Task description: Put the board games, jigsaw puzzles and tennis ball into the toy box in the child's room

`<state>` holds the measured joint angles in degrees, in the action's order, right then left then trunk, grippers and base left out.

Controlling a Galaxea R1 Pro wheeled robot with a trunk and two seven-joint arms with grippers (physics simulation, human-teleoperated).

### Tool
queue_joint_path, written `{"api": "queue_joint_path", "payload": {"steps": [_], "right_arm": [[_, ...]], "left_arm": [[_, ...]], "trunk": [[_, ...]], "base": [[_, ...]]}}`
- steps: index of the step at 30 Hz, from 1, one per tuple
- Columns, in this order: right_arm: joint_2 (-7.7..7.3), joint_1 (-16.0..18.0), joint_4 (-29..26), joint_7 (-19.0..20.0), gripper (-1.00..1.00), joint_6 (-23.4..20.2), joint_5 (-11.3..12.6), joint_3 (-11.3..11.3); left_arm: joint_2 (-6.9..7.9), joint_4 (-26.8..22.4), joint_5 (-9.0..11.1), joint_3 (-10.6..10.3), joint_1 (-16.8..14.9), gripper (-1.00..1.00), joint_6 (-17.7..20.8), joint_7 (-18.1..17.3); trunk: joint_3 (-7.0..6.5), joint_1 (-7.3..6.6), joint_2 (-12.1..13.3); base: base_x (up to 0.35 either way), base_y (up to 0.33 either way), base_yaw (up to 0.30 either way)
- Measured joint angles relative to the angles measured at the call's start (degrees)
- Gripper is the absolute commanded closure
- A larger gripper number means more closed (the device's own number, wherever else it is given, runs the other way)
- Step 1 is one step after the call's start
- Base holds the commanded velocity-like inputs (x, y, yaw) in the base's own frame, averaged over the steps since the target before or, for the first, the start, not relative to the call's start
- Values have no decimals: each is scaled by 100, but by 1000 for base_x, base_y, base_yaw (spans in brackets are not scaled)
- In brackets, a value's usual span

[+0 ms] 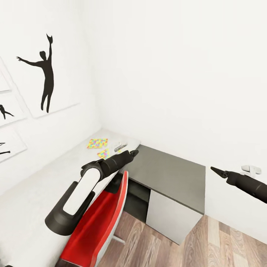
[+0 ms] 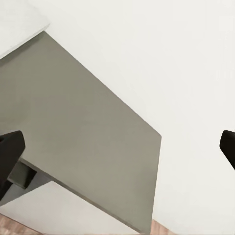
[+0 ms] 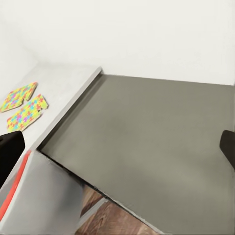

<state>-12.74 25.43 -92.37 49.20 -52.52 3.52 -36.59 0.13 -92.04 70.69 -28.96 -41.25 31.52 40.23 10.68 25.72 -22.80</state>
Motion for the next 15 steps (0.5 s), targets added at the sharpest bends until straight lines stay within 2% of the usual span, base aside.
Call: {"api": "queue_joint_path", "payload": {"steps": [7, 11, 15], "right_arm": [[0, 0, 0, -2, -100, 2, 0, 1], [0, -1, 0, 0, -100, 5, 0, 0], [0, -2, 0, -2, -100, 7, 1, 3]], "left_arm": [[2, 0, -4, -8, 1, -100, 2, 1], [2, 0, -5, -9, 1, -100, 2, 2], [3, 1, -4, -10, 0, -100, 1, 2]], "trunk": [[-1, 0, 0], [-1, 1, 0], [-1, 2, 0]], "base": [[279, -120, -13], [153, -77, -72], [75, -37, -177]]}}
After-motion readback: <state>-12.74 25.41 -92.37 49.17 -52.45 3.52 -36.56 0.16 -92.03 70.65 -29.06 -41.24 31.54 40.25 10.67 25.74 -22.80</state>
